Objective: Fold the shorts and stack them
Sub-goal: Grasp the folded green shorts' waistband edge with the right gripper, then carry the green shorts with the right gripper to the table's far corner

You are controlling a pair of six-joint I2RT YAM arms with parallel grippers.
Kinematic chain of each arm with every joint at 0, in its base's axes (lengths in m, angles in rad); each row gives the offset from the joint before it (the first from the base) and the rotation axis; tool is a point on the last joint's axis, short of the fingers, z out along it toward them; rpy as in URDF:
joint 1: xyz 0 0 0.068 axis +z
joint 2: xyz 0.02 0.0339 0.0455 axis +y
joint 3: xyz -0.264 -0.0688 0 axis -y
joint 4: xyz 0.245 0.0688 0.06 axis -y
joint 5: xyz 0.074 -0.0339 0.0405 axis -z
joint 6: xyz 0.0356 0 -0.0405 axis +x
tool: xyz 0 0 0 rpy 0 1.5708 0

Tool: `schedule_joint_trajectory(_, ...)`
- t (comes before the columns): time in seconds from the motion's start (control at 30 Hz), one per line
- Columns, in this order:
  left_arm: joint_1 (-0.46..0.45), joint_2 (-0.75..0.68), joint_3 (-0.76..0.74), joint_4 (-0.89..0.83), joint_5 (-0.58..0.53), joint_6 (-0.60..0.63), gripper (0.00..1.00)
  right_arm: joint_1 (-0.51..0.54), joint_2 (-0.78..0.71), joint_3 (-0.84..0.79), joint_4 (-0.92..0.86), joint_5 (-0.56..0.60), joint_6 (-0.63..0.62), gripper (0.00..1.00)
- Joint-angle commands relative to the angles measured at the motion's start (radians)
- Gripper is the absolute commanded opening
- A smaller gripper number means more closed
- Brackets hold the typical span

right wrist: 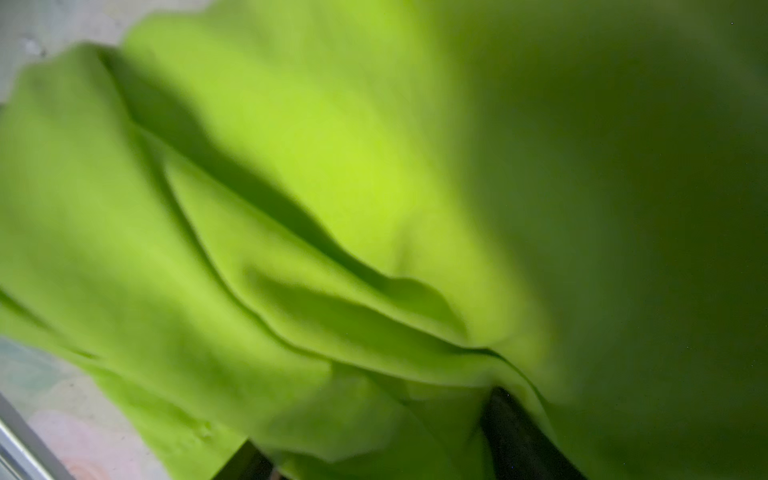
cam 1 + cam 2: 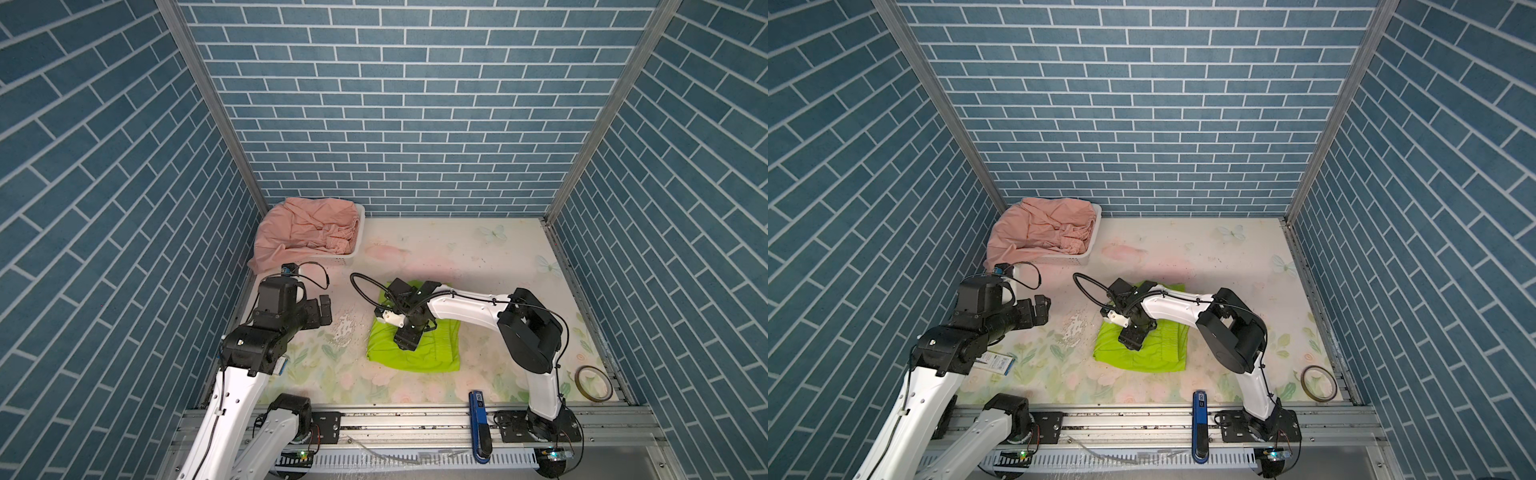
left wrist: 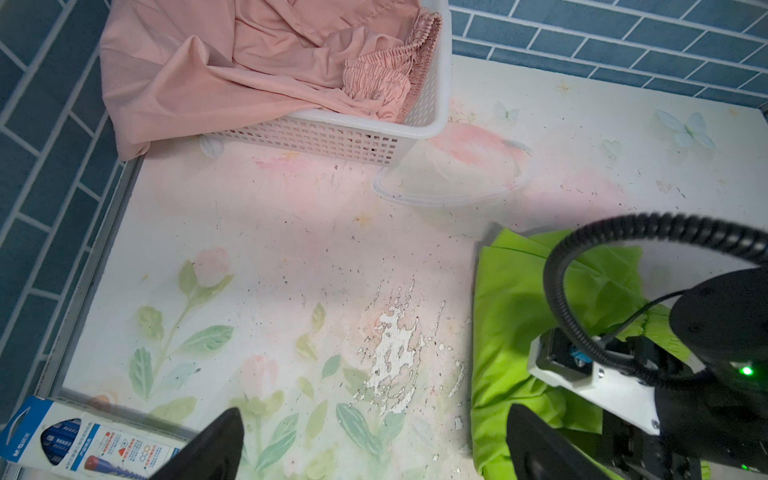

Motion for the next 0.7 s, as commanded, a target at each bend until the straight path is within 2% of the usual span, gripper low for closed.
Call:
schedule_joint_trajectory(0.0, 0.025, 0.001, -0.017, 0.009, 0.037, 0.014, 1.0, -0.079, 0.046, 0.054, 0.015, 0.073, 0.104, 0.7)
schedule_joint_trajectory(0.17, 0.058, 0.021, -0.021, 0.015, 0.069, 0.016, 1.0, -0.216, 0.116, 0.162, -0.004, 0.125, 0.222, 0.7)
schedule_joint_trajectory(0.33, 0.086, 0.054, -0.018, 0.013, 0.103, 0.022, 1.0, -0.38, 0.213, 0.318, -0.052, 0.181, 0.253, 0.7)
schedule_joint_trajectory(0.57, 0.105, 0.047, -0.021, 0.015, 0.096, 0.019, 1.0, -0.602, 0.395, 0.653, -0.153, 0.164, 0.232, 0.7)
schedule_joint_trajectory(0.67, 0.113, 0.046, -0.022, 0.017, 0.099, 0.019, 1.0, -0.654, 0.439, 0.757, -0.154, 0.201, 0.165, 0.7)
